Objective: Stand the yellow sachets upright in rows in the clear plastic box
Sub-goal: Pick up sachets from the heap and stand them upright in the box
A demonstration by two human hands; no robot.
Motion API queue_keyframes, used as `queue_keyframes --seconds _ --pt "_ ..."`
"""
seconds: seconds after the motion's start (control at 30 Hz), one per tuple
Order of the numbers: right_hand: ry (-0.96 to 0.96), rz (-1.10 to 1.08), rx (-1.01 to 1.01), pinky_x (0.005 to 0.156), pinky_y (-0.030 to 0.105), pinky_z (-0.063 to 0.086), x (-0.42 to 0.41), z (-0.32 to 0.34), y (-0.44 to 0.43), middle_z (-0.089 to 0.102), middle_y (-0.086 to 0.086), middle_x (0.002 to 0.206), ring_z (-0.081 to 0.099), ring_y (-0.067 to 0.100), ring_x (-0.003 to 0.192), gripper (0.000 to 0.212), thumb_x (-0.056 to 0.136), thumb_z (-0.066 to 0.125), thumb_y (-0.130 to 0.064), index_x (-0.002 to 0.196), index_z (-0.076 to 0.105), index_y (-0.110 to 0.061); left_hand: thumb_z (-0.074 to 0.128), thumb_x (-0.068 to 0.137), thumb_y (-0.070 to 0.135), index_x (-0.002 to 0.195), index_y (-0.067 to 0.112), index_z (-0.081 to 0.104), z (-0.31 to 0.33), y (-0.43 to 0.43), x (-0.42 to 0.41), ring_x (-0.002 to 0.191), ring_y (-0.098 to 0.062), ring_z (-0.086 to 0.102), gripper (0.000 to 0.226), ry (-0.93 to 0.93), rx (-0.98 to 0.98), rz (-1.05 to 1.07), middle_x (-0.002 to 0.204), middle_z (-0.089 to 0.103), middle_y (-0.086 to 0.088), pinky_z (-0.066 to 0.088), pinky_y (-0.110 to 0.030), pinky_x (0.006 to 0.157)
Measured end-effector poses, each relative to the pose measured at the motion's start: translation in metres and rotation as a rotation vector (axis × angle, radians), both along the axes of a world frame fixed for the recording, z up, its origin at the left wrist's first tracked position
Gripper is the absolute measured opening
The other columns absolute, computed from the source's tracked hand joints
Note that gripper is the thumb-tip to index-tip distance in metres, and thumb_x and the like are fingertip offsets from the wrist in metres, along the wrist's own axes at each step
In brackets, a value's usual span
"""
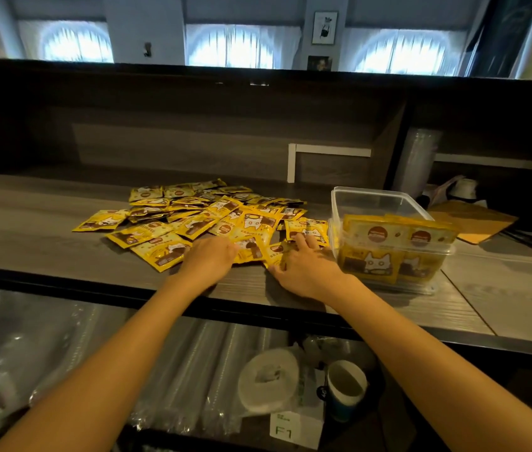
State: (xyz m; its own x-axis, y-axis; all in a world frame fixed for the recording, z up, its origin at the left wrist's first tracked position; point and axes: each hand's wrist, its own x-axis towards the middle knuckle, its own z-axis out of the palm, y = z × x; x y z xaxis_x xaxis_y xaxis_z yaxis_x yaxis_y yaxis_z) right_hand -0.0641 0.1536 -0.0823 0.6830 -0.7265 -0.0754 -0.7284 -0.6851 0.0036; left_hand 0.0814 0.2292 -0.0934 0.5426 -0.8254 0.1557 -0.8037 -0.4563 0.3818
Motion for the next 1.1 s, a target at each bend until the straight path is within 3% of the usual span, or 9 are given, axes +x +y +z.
queue_keyframes --seconds 0.1,0.2,0.4,0.5,0.63,0.77,0.87,0.97,1.1 --pt "0.016 -0.063 0.097 0.112 0.051 0.022 0.000 0.001 -0.003 -0.003 0.012 0.158 0.008 0.036 0.144 0.072 0.091 0.031 -0.060 0.134 0.045 -0.004 0.053 0.092 0.027 0.097 0.011 0.056 0.006 0.001 -0.005 0.098 -0.023 0.049 0.017 0.086 -0.068 0.023 0.092 0.055 -0.009 0.039 -0.034 0.077" --pt "-0.098 -0.073 0.106 0.104 0.046 0.036 0.000 0.004 -0.006 0.020 0.012 0.150 0.026 0.033 0.135 0.063 0.086 0.047 -0.059 0.117 0.056 -0.005 0.060 0.088 0.030 0.137 0.010 0.033 0.009 0.000 -0.007 0.127 -0.032 0.042 0.060 0.134 -0.001 0.094 0.136 0.046 -0.015 0.039 -0.041 0.099" --pt "-0.256 -0.155 0.205 0.105 0.037 0.035 0.001 0.010 -0.004 0.028 0.013 0.141 0.028 0.030 0.132 0.081 0.074 0.070 -0.050 0.131 0.038 -0.003 0.076 0.074 0.013 0.144 0.015 0.018 0.012 -0.009 -0.001 0.135 -0.032 0.034 0.091 0.439 -0.154 0.157 0.146 0.035 -0.014 0.037 -0.044 0.105" --pt "-0.431 -0.140 0.091 0.104 0.035 0.033 0.002 0.007 0.004 0.032 0.013 0.135 0.027 0.030 0.129 0.061 0.080 0.070 -0.034 0.124 0.042 -0.001 0.078 0.070 0.006 0.145 0.013 0.018 0.013 -0.007 -0.001 0.137 -0.032 0.032 0.096 0.546 -0.301 0.243 0.149 0.029 -0.014 0.037 -0.043 0.106" --pt "-0.606 -0.148 0.013 0.082 0.038 0.042 0.005 0.005 0.010 0.056 0.017 0.118 0.050 0.034 0.112 0.022 0.091 0.048 -0.009 0.112 0.047 -0.003 0.074 0.075 0.006 0.134 0.004 0.037 0.017 0.000 -0.003 0.125 -0.031 0.044 0.070 0.521 -0.448 0.341 0.135 0.045 -0.016 0.045 -0.037 0.092" --pt "-0.766 -0.089 -0.055 0.071 0.038 0.044 0.005 0.017 0.018 0.064 0.013 0.110 0.061 0.034 0.100 0.034 0.090 0.052 -0.009 0.121 0.038 -0.008 0.068 0.081 0.007 0.134 0.007 0.032 0.026 0.004 0.000 0.122 -0.030 0.047 0.064 0.559 -0.659 0.376 0.135 0.045 -0.015 0.045 -0.037 0.091" --pt "-0.799 -0.050 -0.084 0.075 0.036 0.043 0.008 0.031 0.014 0.064 0.012 0.113 0.060 0.033 0.103 0.043 0.090 0.050 -0.004 0.131 0.039 -0.010 0.056 0.088 0.003 0.132 0.008 0.029 0.036 0.002 -0.004 0.098 -0.024 0.053 0.052 0.503 -0.735 0.316 0.120 0.049 -0.011 0.044 -0.027 0.067" --pt "-0.864 0.000 -0.176 0.083 0.045 0.048 0.007 0.049 -0.001 0.068 0.013 0.104 0.061 0.034 0.097 0.019 0.090 0.047 -0.005 0.100 0.063 -0.004 0.055 0.087 0.000 0.110 0.014 0.033 0.050 -0.004 -0.011 0.081 -0.017 0.050 0.035 0.419 -0.786 0.232 0.099 0.045 -0.004 0.036 -0.019 0.054" --pt "-1.215 -0.058 -0.136 0.080 0.052 0.051 -0.009 0.081 -0.022 0.070 0.011 0.093 0.062 0.031 0.092 0.028 0.093 0.047 -0.027 0.088 0.066 -0.006 0.052 0.086 -0.004 0.099 0.015 0.030 0.073 -0.018 -0.031 0.066 -0.008 0.044 0.032 0.287 -0.907 0.090 0.075 0.040 0.008 0.039 -0.009 0.047"
